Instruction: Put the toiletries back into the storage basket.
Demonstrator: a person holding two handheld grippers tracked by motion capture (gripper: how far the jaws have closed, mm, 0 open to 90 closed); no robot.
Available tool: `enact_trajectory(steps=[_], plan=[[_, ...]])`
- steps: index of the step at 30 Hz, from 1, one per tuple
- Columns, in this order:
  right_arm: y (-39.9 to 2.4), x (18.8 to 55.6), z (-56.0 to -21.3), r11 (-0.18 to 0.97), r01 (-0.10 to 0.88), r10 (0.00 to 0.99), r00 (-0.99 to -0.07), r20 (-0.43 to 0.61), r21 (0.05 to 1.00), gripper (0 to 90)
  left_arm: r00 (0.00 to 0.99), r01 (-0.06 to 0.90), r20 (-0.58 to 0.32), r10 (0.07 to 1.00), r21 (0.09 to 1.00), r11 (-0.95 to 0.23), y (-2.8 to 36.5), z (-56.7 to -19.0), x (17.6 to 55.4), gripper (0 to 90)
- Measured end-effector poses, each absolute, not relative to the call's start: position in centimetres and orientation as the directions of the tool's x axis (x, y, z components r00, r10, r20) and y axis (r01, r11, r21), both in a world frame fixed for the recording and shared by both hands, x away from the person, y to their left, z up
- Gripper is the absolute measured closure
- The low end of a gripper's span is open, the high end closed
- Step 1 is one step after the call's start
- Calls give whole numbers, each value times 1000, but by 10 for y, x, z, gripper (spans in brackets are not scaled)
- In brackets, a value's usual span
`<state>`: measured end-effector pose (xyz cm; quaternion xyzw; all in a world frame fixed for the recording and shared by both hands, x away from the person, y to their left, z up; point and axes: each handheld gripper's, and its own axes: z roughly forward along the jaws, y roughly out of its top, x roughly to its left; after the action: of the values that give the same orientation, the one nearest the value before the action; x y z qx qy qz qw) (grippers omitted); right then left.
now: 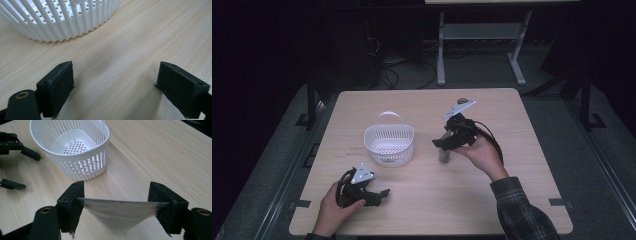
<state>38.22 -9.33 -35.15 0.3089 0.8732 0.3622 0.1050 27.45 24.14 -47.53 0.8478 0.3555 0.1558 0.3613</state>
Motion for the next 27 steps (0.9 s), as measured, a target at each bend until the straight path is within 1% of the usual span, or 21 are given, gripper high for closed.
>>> enact_trajectory(steps=[27], plan=[[-92, 383, -308, 555, 416, 597, -802, 4, 720, 296, 697, 490, 7, 717, 725, -483, 241, -475, 274, 129]])
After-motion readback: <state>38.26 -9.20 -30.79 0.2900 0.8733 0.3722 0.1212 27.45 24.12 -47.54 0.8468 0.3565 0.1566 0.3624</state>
